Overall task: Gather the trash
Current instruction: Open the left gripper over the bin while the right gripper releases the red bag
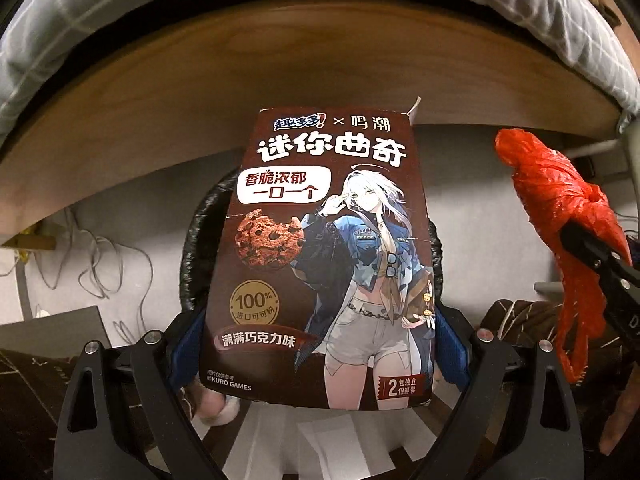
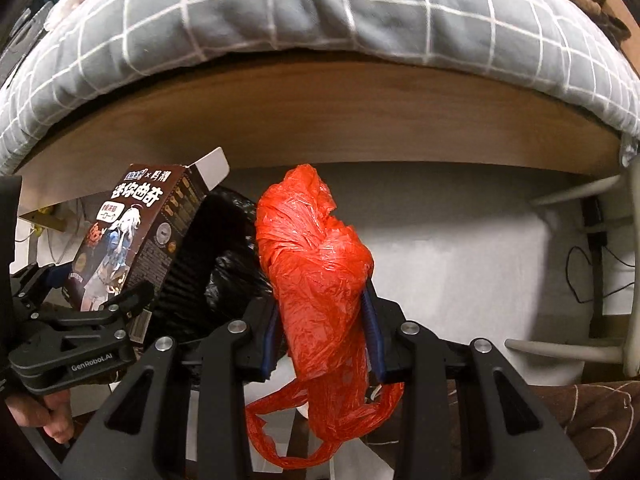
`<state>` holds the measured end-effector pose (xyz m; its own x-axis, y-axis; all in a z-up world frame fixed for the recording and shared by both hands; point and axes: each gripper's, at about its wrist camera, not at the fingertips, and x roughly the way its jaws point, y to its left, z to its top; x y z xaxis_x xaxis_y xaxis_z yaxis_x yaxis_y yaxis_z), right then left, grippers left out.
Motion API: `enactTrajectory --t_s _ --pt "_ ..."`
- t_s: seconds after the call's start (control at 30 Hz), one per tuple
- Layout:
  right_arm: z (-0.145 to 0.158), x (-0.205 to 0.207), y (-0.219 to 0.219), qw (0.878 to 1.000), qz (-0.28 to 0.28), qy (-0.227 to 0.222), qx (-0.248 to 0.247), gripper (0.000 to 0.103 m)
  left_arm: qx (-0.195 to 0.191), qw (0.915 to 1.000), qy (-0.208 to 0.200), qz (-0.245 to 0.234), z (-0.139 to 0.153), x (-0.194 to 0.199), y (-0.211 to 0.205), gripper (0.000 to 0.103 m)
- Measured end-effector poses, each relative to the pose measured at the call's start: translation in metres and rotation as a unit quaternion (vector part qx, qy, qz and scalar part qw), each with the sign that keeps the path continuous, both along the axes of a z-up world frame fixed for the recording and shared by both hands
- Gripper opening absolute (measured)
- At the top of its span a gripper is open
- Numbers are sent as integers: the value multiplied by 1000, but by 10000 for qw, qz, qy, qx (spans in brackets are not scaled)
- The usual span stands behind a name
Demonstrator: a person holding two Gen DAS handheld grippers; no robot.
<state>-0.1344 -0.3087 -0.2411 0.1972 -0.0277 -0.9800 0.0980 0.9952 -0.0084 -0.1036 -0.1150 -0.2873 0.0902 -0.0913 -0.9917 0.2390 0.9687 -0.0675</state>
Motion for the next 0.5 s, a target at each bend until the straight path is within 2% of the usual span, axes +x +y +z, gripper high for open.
enactTrajectory --t_s 0.2,0.23,0.5 --pt "-4 0 3 10000 15 36 62 33 110 9999 -37 -7 -9 0 2 93" --pt "-3 -4 5 10000 42 31 70 33 138 9999 -36 14 -7 -1 1 97" --pt "-5 6 42 9988 430 67 222 33 213 9990 -269 272 10 1 29 97"
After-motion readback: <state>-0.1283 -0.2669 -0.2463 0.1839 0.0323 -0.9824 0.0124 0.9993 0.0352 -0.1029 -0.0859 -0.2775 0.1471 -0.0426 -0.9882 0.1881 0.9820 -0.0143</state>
